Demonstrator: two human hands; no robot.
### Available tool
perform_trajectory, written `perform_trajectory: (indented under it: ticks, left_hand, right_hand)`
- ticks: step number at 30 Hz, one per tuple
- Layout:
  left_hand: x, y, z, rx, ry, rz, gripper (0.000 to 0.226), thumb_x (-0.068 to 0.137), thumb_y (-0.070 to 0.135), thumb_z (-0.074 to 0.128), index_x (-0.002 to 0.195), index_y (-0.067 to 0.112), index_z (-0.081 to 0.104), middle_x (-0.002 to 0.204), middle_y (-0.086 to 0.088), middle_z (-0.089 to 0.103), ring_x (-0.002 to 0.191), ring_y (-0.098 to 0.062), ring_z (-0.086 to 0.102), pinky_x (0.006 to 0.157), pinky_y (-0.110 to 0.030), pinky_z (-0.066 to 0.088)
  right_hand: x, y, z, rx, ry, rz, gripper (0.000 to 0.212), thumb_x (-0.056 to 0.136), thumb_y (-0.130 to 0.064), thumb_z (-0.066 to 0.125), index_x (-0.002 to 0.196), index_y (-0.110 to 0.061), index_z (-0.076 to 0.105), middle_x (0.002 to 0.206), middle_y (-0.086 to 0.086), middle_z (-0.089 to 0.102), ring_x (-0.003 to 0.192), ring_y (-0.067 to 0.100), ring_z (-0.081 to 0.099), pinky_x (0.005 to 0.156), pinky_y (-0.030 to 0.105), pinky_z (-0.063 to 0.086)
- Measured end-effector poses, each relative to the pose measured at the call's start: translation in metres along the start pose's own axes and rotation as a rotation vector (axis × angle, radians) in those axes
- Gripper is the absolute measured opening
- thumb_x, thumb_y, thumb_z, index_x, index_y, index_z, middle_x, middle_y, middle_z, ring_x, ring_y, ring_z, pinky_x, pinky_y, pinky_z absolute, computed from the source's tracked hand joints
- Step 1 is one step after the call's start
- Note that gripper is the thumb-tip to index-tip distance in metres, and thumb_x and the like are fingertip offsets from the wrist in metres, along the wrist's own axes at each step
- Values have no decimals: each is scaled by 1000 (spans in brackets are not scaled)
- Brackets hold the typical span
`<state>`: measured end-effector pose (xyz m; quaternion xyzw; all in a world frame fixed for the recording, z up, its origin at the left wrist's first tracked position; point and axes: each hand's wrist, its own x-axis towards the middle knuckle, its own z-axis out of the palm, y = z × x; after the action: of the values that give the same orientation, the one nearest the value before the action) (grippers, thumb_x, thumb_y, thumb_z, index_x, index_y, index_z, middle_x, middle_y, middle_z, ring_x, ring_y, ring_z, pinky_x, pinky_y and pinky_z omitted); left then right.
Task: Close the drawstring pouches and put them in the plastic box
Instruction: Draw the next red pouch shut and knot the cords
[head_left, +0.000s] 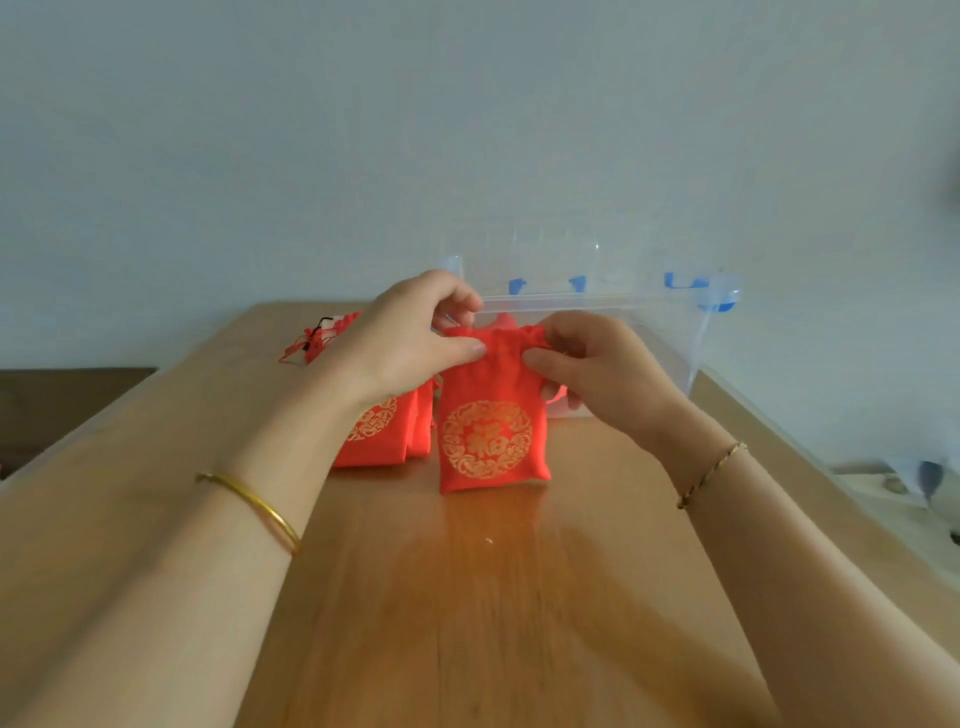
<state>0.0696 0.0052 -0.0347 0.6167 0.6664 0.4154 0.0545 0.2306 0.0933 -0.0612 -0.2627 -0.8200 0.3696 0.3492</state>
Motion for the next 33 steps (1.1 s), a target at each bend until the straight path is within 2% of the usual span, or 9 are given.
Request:
perform_trajectory:
  ticks: [3,7,10,17,20,25,27,31,33]
  left_hand:
    - [2,-4,5,-41,-74,-37,20,78,6,70,86,23,63,85,0,66,80,-16,62,87,-41,52]
    - [11,-6,9,-53,-105,-44,18,79,9,69,77,26,64,75,4,64,71,-11,59,83,-39,51]
    - [15,-10,9,-63,-116,-47,15,78,13,71,77,26,65,74,4,64,70,-10,58,80,-37,50]
    - [17,-13,3,-55,-196,-63,8,76,15,72,80,22,70,78,-2,69,68,-8,61,73,-24,50]
    - [17,-16,0,-60,-224,-84,12,76,12,72,78,23,70,67,3,68,60,-1,61,62,-11,48]
    - [16,-22,-7,-14,-166,-108,11,79,9,69,75,19,68,50,9,63,53,2,56,59,-7,43]
    - [16,-22,-9,-1,-140,-114,12,79,10,69,73,20,69,50,7,62,55,-1,56,62,-12,43]
    - [14,-26,-15,29,-99,-154,9,80,13,69,73,19,68,62,-3,62,61,-10,54,66,-23,41]
    - [15,-28,-16,29,-71,-173,7,80,15,69,74,17,68,65,-6,63,59,-9,55,66,-25,41]
  right_hand:
    - [-2,8,-11,21,33,-17,12,86,-4,59,79,-13,60,64,4,56,44,1,52,45,14,41]
    - [1,17,-15,36,75,5,15,86,-6,60,80,-19,60,67,0,59,44,0,53,45,14,41]
    - [2,26,-18,17,126,72,10,85,-5,59,85,-13,65,75,5,65,46,4,54,44,15,40]
    - [0,36,-18,-37,196,147,14,87,-14,59,83,-2,67,64,5,63,42,10,47,39,11,34]
    - [-2,38,-18,-56,241,148,15,88,-15,57,78,-6,64,63,4,63,43,11,48,40,11,35]
    - [-5,42,-19,-77,316,140,22,90,-21,54,79,-7,66,62,2,62,45,11,51,45,13,39]
    - [-5,42,-19,-87,343,132,24,90,-24,54,77,-8,67,61,2,62,44,10,50,47,13,40]
    - [-8,40,-18,-174,380,127,33,91,-32,54,66,-15,66,58,0,60,45,11,48,57,28,44]
    - [-8,38,-19,-117,396,155,38,92,-33,53,62,-13,65,56,0,58,42,9,45,53,26,42]
